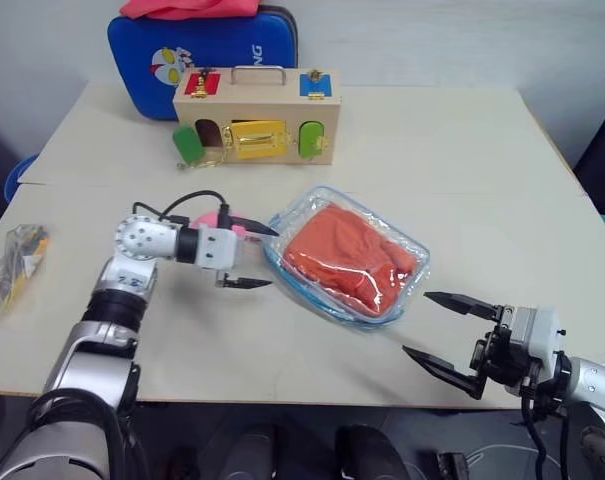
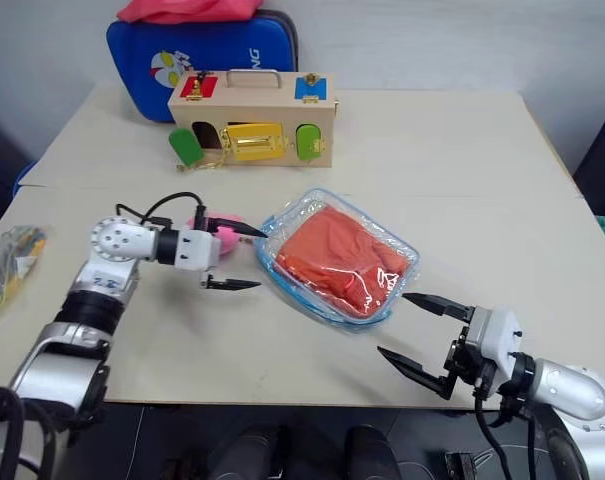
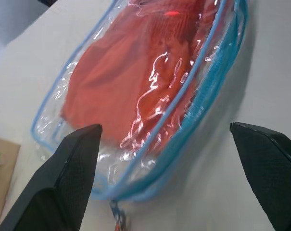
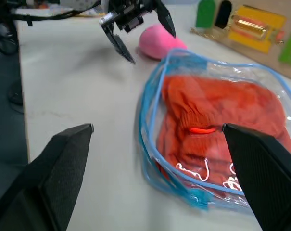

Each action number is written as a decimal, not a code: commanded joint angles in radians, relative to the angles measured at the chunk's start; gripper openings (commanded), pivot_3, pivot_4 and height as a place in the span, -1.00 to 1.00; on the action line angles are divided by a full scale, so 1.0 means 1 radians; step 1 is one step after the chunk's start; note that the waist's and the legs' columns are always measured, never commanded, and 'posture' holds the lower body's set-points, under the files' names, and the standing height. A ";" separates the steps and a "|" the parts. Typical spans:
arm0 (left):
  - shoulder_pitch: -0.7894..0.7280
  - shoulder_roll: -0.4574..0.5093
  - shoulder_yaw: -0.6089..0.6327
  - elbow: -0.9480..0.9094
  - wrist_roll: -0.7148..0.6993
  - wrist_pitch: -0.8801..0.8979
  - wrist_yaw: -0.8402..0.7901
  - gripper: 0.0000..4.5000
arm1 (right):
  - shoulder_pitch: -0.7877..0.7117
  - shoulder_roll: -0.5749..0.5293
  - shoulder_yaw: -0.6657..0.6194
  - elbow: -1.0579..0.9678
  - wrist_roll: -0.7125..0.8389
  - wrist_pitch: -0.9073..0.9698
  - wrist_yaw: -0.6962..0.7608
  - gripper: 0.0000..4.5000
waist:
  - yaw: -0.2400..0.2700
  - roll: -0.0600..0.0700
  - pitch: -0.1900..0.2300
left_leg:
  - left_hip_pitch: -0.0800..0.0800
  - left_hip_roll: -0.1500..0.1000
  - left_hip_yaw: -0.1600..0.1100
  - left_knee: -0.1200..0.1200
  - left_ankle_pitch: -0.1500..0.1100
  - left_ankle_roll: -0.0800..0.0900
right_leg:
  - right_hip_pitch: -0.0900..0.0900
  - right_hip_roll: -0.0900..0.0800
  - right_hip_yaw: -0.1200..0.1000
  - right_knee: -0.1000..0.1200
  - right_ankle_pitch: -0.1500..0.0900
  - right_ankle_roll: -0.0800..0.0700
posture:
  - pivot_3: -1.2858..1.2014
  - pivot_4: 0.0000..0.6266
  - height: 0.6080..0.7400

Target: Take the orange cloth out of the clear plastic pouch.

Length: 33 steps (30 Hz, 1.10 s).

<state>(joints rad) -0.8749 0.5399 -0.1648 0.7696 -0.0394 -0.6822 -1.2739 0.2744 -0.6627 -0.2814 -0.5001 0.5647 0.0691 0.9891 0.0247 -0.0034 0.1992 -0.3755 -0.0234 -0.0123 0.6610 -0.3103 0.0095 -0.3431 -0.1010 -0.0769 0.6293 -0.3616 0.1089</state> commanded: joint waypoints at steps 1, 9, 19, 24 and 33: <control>-0.067 -0.027 -0.029 0.116 0.053 -0.091 0.022 0.99 | 0.012 0.012 -0.004 -0.067 -0.002 -0.002 -0.036 1.00 | -0.003 0.000 0.000 | 0.000 0.000 0.000 0.000 0.000 0.000 | 0.000 0.000 0.000 0.000 0.000 0.000 | 0.03 -0.52 1.00; -0.169 -0.083 -0.014 0.279 0.083 -0.104 0.121 0.99 | 0.116 0.038 -0.063 -0.156 0.053 0.000 -0.091 1.00 | 0.003 -0.001 0.001 | 0.000 0.000 -0.001 0.001 0.000 0.000 | 0.001 0.000 0.000 0.000 0.000 0.000 | 0.03 -0.52 1.00; -0.174 -0.136 0.038 0.328 0.045 0.005 0.173 0.21 | 0.152 0.075 -0.059 -0.204 0.071 0.003 -0.143 1.00 | 0.003 -0.001 0.001 | 0.000 0.000 -0.001 0.001 0.000 0.000 | 0.000 0.000 -0.001 0.000 0.000 0.000 | 0.03 -0.52 1.00; -0.149 -0.150 0.086 0.273 -0.034 0.188 0.082 -0.53 | 0.142 0.033 -0.002 -0.262 0.085 0.070 -0.138 1.00 | 0.001 -0.001 0.001 | -0.001 0.000 -0.001 0.001 0.000 0.000 | 0.000 0.000 -0.001 0.000 0.000 0.000 | 0.03 -0.52 1.00; 0.021 -0.198 0.091 -0.211 -0.128 0.748 0.161 -1.00 | -0.177 0.033 0.347 -0.305 0.055 0.415 -0.334 1.00 | -0.002 -0.001 0.001 | -0.001 0.001 -0.004 0.002 0.000 0.000 | 0.000 -0.001 0.003 0.000 0.000 0.000 | 0.03 -0.52 1.00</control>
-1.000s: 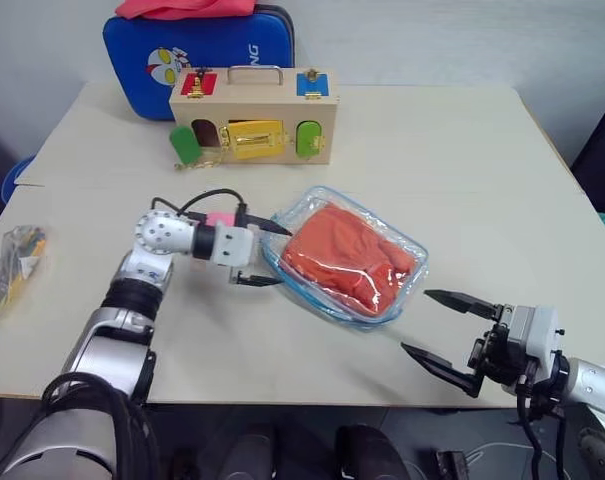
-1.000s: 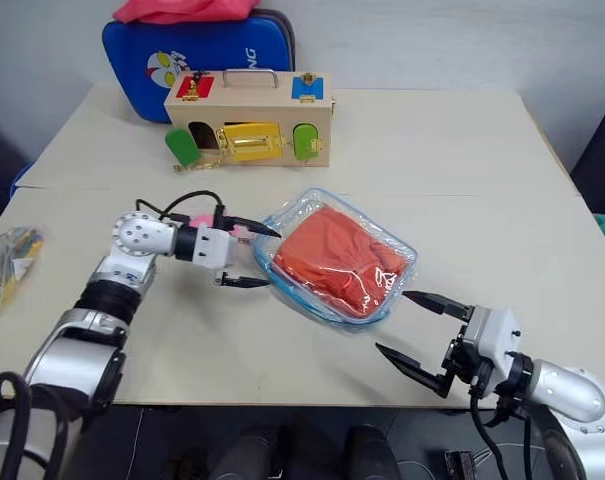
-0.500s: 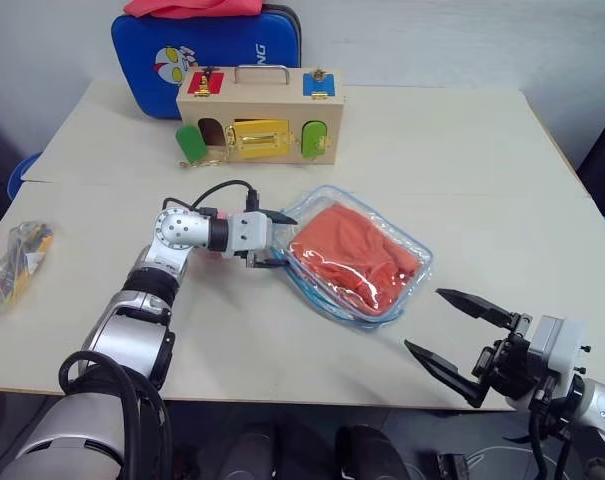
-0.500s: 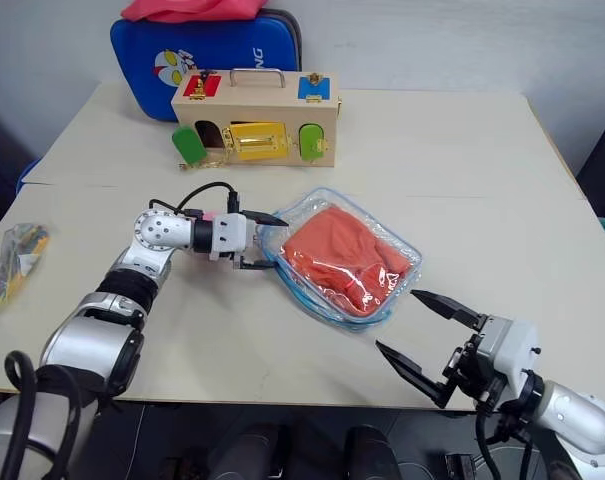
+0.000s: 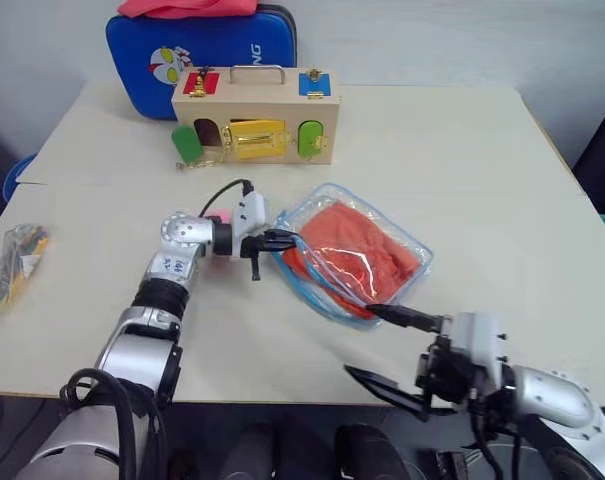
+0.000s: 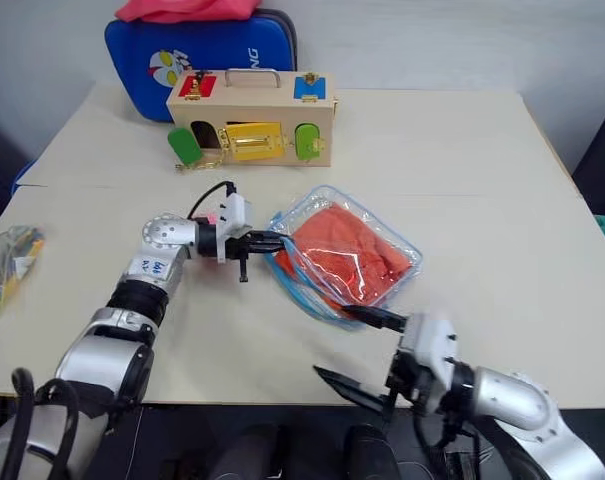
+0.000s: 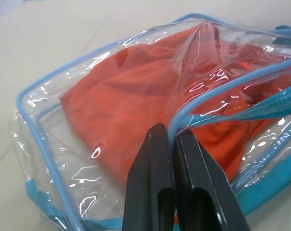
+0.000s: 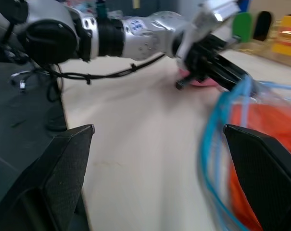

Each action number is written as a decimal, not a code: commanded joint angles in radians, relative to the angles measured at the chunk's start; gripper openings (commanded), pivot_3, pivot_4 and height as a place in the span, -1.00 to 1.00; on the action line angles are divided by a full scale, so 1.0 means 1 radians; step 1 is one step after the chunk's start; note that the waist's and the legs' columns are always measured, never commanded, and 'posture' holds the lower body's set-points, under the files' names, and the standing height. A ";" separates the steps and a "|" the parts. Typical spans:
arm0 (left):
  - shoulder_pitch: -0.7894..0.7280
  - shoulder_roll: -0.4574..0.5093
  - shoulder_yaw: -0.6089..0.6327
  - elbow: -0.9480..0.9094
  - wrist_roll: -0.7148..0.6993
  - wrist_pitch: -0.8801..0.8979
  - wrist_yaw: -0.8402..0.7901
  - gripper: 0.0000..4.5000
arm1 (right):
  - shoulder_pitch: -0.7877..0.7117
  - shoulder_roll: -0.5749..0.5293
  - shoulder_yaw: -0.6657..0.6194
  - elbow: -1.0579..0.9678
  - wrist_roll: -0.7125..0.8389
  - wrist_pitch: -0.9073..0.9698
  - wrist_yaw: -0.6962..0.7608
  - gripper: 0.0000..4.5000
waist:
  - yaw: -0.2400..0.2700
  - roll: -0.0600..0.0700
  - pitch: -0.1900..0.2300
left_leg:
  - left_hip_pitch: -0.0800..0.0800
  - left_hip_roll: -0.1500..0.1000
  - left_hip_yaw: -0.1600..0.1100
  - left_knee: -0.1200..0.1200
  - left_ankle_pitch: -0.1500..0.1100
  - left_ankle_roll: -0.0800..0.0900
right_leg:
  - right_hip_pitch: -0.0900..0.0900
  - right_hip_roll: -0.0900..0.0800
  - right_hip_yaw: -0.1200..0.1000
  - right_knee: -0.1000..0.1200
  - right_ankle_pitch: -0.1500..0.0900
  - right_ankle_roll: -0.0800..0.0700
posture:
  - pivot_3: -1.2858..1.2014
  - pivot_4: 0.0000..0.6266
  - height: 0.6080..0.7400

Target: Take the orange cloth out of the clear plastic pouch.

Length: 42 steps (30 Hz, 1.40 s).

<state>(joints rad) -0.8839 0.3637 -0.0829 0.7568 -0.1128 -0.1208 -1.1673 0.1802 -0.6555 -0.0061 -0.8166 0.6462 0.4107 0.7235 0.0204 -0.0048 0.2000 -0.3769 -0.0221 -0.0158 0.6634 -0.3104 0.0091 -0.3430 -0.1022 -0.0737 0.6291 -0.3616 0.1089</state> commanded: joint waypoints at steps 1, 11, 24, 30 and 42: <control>0.056 -0.035 0.001 -0.284 -0.060 0.277 0.091 -1.00 | -0.141 0.036 0.115 0.045 -0.056 0.112 -0.089 1.00 | 0.003 0.000 0.000 | -0.001 0.000 -0.001 0.001 0.000 0.000 | 0.000 -0.001 0.002 0.000 0.000 0.000 | 0.03 -0.52 1.00; 0.136 -0.077 -0.043 -0.677 -0.069 0.740 0.302 -1.00 | -0.455 0.132 0.269 0.319 -0.297 0.189 -0.222 1.00 | 0.002 0.000 0.000 | -0.007 -0.001 -0.002 0.003 0.000 0.000 | -0.006 0.001 0.007 0.002 0.000 0.000 | 0.03 -0.52 1.00; 0.196 -0.032 -0.085 -0.719 -0.077 0.685 0.281 -1.00 | -0.587 0.155 0.302 0.515 -0.565 0.141 -0.283 1.00 | -0.001 0.000 0.000 | -0.013 -0.001 0.001 0.003 0.002 -0.002 | -0.018 0.003 0.011 0.009 0.000 0.000 | 0.03 -0.52 1.00; 0.209 -0.044 -0.094 -0.747 -0.088 0.690 0.289 -1.00 | -0.608 0.134 0.349 0.621 -0.677 0.097 -0.255 1.00 | 0.000 0.000 0.000 | -0.013 -0.002 0.002 0.003 0.002 -0.002 | -0.018 0.003 0.012 0.009 0.000 0.000 | 0.03 -0.52 1.00; 0.189 -0.059 -0.094 -0.716 -0.088 0.681 0.289 -1.00 | -0.665 0.162 0.377 0.761 -0.684 0.251 -0.140 0.44 | 0.002 -0.001 -0.003 | -0.012 -0.002 0.001 0.005 0.002 -0.002 | -0.015 0.003 0.012 0.011 0.000 0.000 | 0.03 -0.52 1.00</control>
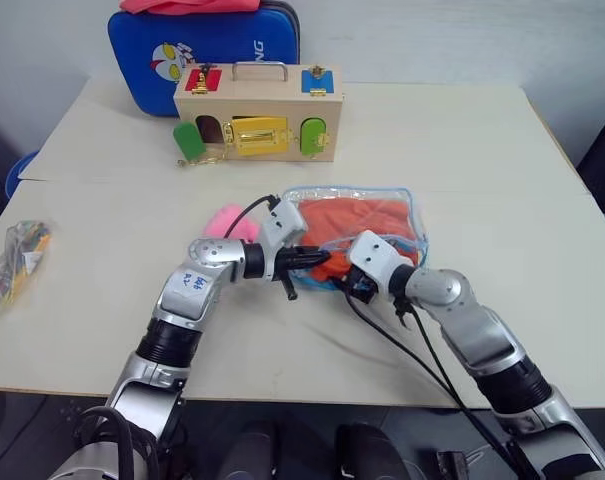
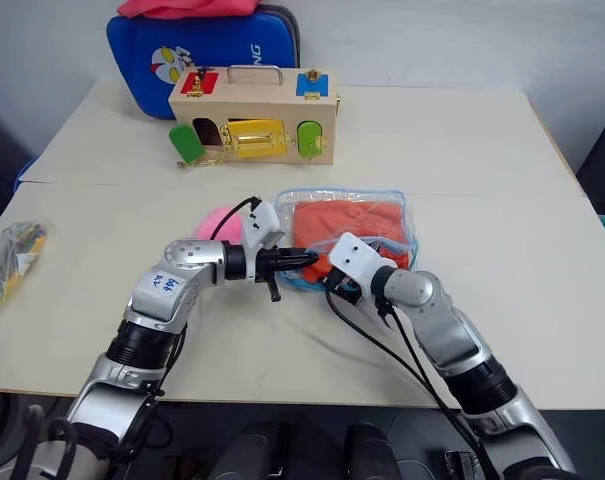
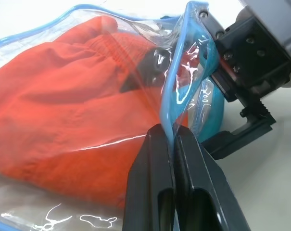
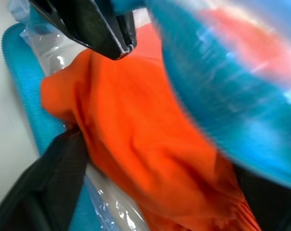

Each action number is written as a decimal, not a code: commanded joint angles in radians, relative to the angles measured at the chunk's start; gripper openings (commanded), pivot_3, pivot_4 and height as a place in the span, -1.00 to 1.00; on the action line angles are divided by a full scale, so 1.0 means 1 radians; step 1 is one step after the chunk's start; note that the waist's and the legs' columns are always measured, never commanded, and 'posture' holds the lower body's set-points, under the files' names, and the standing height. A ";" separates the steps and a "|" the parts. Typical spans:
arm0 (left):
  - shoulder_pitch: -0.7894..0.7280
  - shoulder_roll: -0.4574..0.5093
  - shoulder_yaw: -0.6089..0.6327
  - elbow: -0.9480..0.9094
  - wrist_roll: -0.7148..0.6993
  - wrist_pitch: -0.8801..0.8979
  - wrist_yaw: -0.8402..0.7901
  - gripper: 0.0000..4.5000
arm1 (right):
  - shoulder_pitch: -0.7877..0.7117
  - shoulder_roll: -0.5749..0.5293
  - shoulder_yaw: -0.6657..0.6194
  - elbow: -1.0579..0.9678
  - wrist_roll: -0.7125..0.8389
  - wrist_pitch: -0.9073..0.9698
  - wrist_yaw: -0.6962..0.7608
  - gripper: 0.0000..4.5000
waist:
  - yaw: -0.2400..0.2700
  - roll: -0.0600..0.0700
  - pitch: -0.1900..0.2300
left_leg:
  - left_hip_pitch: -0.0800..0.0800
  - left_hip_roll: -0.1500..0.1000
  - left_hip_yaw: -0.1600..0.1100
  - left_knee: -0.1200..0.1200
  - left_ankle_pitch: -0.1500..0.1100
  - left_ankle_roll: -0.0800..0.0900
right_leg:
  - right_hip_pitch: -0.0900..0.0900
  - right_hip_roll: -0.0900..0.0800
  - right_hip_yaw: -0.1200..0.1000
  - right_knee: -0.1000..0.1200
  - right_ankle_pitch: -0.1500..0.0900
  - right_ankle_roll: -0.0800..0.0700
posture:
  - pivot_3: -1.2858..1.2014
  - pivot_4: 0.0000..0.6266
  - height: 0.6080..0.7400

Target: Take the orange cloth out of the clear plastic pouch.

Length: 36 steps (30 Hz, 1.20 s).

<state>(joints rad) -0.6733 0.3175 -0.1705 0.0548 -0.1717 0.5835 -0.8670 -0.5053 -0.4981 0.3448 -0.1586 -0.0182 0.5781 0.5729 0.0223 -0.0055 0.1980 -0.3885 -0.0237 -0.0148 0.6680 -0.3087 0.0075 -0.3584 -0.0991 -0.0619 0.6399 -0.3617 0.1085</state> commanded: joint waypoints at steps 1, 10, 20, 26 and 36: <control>-0.024 -0.014 -0.006 -0.008 -0.028 -0.027 -0.011 -1.00 | 0.009 0.008 0.031 0.122 -0.029 0.075 0.013 0.24 | 0.000 0.000 -0.001 | 0.000 0.000 0.000 0.000 0.000 0.000 | 0.000 0.000 0.000 0.000 0.000 0.000 | 0.03 -0.52 1.00; -0.025 -0.034 0.001 0.035 -0.030 -0.030 -0.003 -1.00 | -0.033 0.009 0.009 0.164 -0.007 0.104 0.065 -0.92 | 0.001 -0.001 -0.004 | 0.001 -0.001 -0.001 0.002 0.000 0.000 | 0.001 -0.001 0.000 0.003 0.000 0.000 | 0.03 -0.52 1.00; -0.051 -0.092 0.086 0.044 -0.040 0.051 0.172 -1.00 | 0.016 -0.114 -0.271 -0.160 0.532 0.229 0.508 -0.99 | 0.003 -0.001 -0.004 | -0.003 -0.001 -0.001 0.002 0.000 0.000 | -0.003 -0.001 0.000 0.003 0.000 0.000 | 0.03 -0.52 1.00; -0.048 -0.092 0.125 -0.018 -0.066 0.173 0.257 -1.00 | 0.095 -0.204 -0.534 -0.332 0.923 0.447 0.503 -0.99 | -0.001 -0.001 -0.003 | -0.002 0.001 -0.001 0.001 0.000 0.000 | -0.002 -0.003 0.000 0.001 0.000 0.000 | 0.03 -0.52 1.00; 0.070 0.017 0.091 -0.093 -0.075 0.087 0.170 -1.00 | 0.263 -0.517 -1.030 -0.241 1.033 0.385 0.437 -0.99 | 0.006 -0.001 -0.003 | -0.002 -0.001 -0.001 0.000 0.000 0.000 | -0.001 -0.006 0.000 -0.001 0.000 0.000 | 0.03 -0.52 1.00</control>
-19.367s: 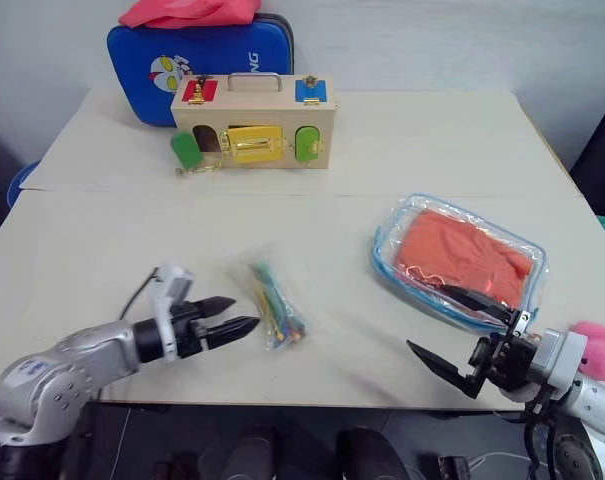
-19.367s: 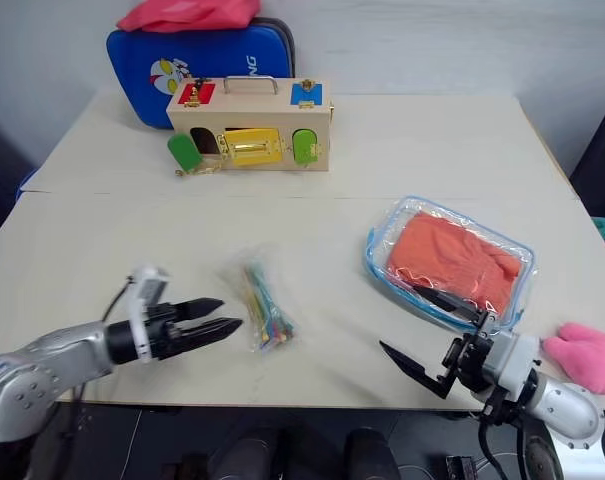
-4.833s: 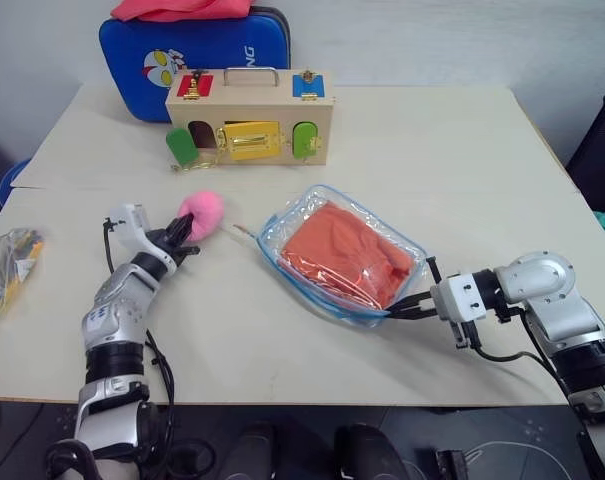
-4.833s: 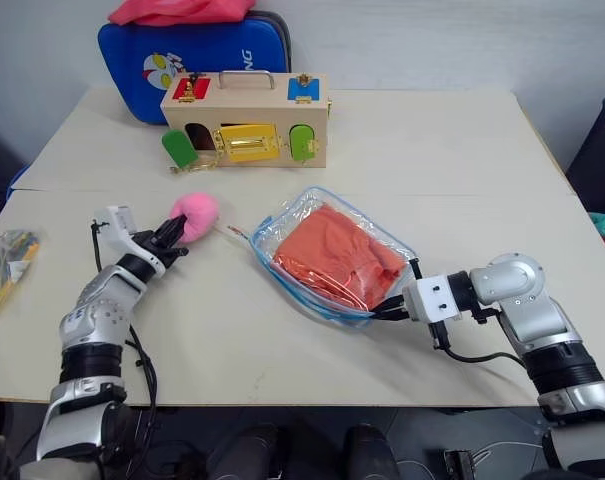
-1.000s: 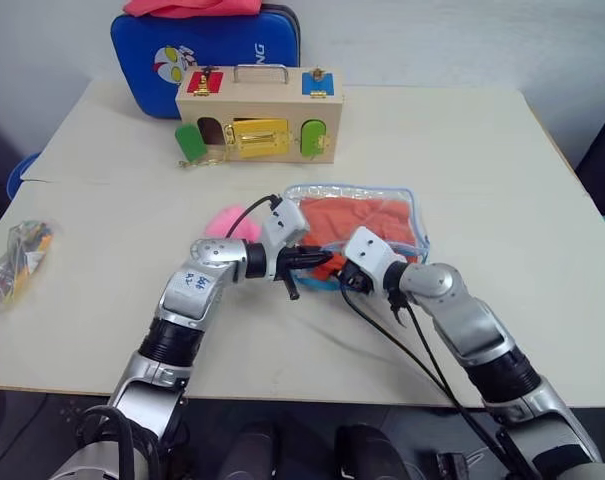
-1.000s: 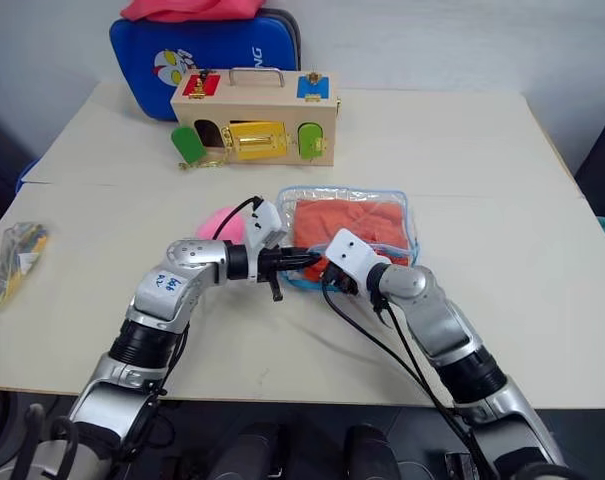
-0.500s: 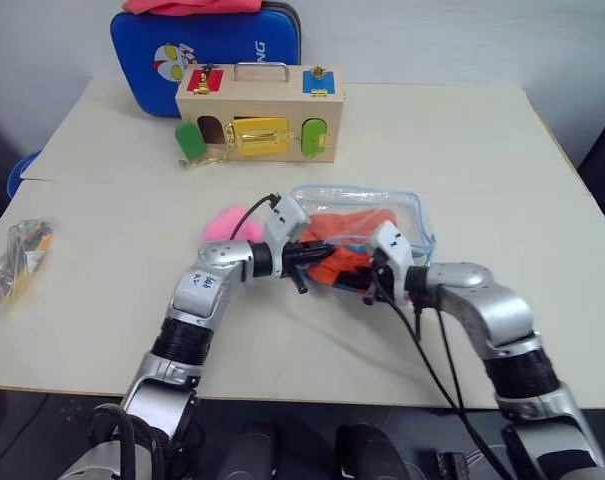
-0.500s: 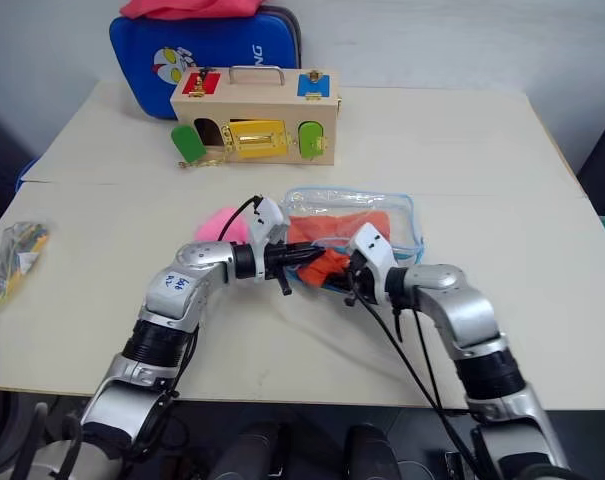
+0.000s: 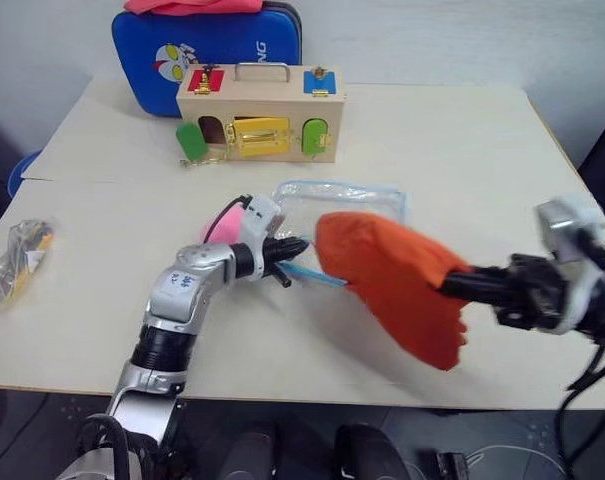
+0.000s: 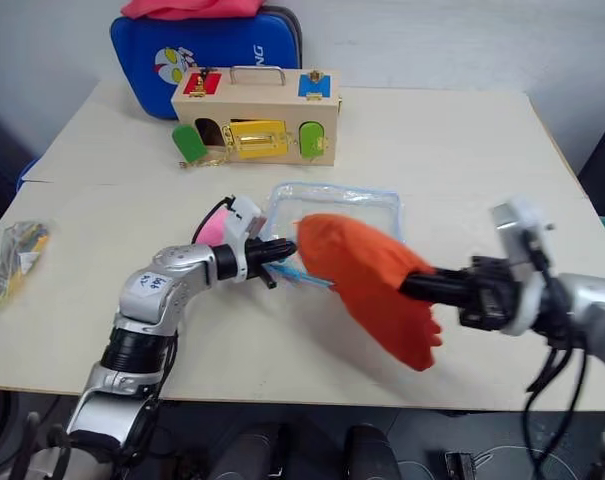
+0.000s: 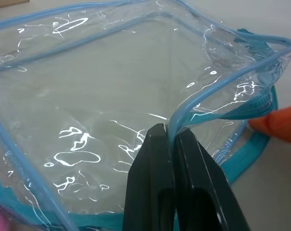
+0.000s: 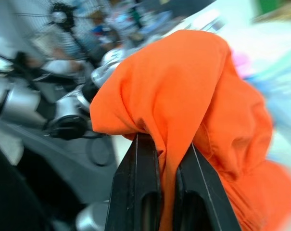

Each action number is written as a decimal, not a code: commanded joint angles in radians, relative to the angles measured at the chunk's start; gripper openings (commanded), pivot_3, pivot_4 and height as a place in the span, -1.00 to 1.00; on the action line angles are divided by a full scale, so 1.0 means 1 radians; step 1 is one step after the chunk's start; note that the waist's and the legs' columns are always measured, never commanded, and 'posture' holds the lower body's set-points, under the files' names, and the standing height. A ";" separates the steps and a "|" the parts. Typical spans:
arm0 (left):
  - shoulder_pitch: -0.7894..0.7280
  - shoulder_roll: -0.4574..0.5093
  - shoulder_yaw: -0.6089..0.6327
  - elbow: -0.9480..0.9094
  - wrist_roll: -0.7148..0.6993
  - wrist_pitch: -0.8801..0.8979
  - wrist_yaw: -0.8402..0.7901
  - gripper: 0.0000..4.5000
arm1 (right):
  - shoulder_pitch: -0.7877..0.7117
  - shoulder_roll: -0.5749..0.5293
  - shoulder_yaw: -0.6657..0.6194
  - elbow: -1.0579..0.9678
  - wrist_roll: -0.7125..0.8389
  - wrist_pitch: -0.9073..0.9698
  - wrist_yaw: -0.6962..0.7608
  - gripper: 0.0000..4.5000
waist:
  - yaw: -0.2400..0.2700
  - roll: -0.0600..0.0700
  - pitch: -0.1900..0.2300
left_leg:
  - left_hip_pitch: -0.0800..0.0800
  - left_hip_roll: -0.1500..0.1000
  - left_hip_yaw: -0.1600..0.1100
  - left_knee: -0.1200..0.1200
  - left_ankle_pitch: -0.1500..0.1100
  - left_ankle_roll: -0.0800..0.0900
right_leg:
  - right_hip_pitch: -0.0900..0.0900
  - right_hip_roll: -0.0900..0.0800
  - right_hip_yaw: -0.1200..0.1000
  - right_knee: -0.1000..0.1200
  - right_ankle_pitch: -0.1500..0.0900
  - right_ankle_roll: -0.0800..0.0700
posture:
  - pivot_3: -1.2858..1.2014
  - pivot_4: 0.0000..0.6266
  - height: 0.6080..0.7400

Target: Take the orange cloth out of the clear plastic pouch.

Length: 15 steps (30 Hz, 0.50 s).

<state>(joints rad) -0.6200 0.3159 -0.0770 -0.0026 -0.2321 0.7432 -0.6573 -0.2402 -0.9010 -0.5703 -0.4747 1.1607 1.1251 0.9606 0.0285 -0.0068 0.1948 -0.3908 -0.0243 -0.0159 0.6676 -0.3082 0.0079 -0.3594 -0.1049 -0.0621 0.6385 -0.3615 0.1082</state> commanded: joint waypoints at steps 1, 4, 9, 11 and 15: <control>0.029 0.024 0.001 -0.021 -0.017 -0.093 -0.048 -1.00 | -0.004 -0.185 -0.115 0.148 -0.264 -0.275 0.080 -0.99 | 0.000 0.000 0.000 | 0.000 0.000 0.000 0.000 0.000 0.000 | 0.000 0.000 0.000 0.000 0.000 0.000 | 0.03 -0.52 1.00; 0.052 0.045 -0.015 0.010 -0.001 -0.153 -0.079 -1.00 | -0.019 -0.304 -0.072 0.322 -0.501 -0.571 0.149 -0.99 | -0.002 0.000 0.000 | 0.001 -0.001 0.002 -0.001 0.000 0.002 | 0.001 0.000 0.001 -0.001 0.000 0.000 | 0.03 -0.52 1.00; 0.051 0.052 -0.039 0.042 0.015 -0.216 -0.092 -1.00 | -0.031 -0.307 0.074 0.525 -0.750 -0.952 0.184 -0.99 | -0.005 0.000 0.000 | 0.001 0.000 0.002 -0.002 0.000 0.002 | 0.001 0.000 0.001 -0.001 0.000 0.000 | 0.03 -0.52 1.00; 0.046 0.045 -0.041 0.052 0.014 -0.225 -0.085 -1.00 | -0.032 -0.287 0.154 0.609 -0.851 -1.089 0.165 -0.99 | -0.005 0.000 0.000 | 0.002 0.000 0.003 -0.002 0.000 0.002 | 0.000 0.000 0.000 -0.001 0.000 0.000 | 0.03 -0.52 1.00; 0.048 0.037 -0.045 0.057 0.010 -0.245 -0.086 -1.00 | -0.026 -0.195 0.303 0.786 -1.008 -1.270 0.084 -0.99 | -0.004 0.000 0.000 | 0.001 0.000 0.003 -0.001 0.000 0.002 | 0.000 -0.001 0.000 -0.001 0.000 0.000 | 0.03 -0.52 1.00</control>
<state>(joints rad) -0.5661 0.3575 -0.1272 0.0616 -0.2191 0.5206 -0.7419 -0.2754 -1.1138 -0.2889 0.2778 0.1813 -0.1033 1.0577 0.0246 -0.0068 0.1948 -0.3895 -0.0250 -0.0131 0.6664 -0.3077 0.0095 -0.3591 -0.1063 -0.0628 0.6378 -0.3616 0.1083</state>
